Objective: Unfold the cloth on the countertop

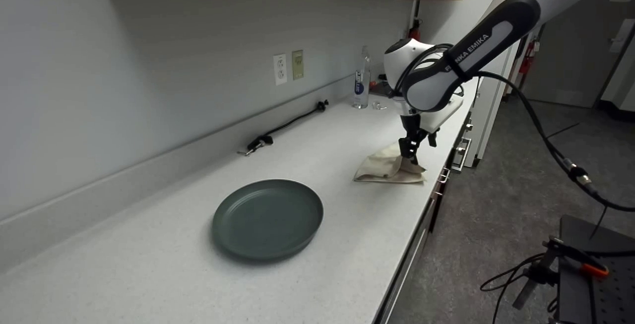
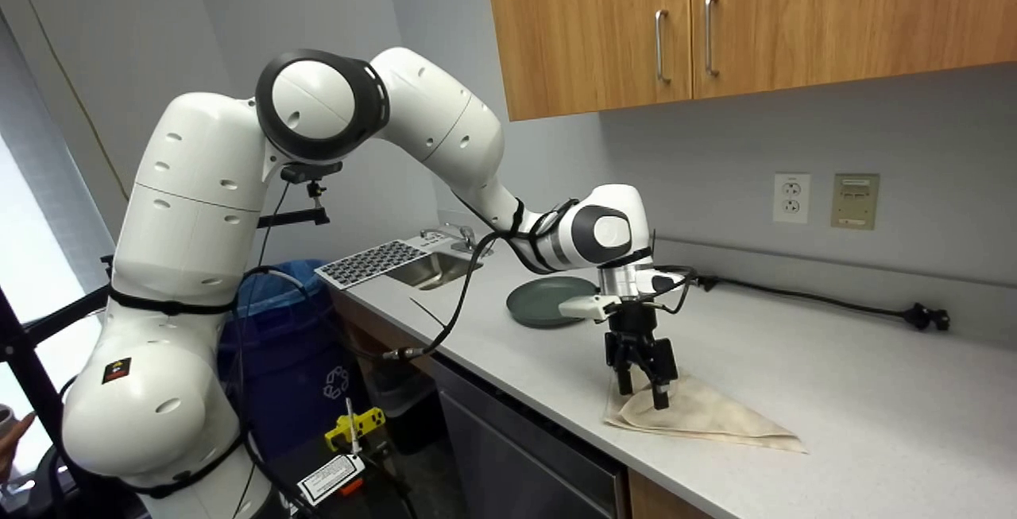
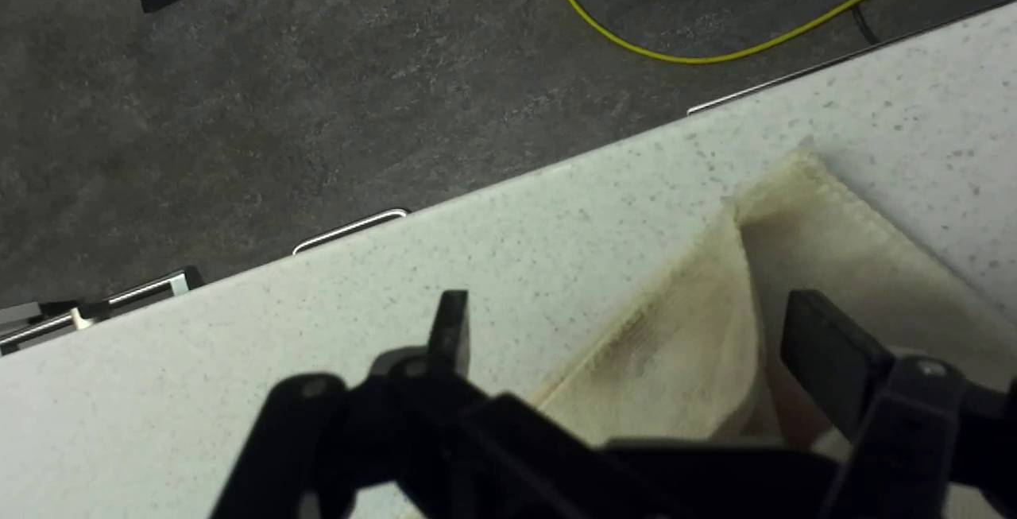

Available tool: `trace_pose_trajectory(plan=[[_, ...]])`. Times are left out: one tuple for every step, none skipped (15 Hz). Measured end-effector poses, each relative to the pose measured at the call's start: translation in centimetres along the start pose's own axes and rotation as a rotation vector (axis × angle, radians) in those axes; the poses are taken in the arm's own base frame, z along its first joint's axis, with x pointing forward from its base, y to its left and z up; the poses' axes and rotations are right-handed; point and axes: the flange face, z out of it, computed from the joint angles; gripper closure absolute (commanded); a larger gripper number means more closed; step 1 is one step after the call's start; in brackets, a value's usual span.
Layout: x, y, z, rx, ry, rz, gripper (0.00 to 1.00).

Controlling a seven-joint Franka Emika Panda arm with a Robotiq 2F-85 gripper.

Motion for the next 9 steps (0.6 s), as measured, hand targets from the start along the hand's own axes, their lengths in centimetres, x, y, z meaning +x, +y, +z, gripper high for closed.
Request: trace_pose_trajectory(plan=[[0.4,0.4,0.2,0.004,-0.001,-0.022,0.00],[0.7,0.7,0.4,0.011,-0.001,-0.048,0.00],[1.1,0.9,0.6,0.027,-0.002,-0.084,0.00],[1.3,1.0,0.8,0.052,-0.004,-0.126,0.00],[1.6,0.9,1.0,0.078,-0.006,-0.170,0.00],[1.8,0.8,1.2,0.101,-0.010,-0.210,0.00],[2.0,0.6,1.4,0.119,-0.016,-0.245,0.00],[2.1,0.5,1.5,0.131,-0.025,-0.274,0.00],[2.2,0.4,1.7,0.139,-0.034,-0.297,0.23]])
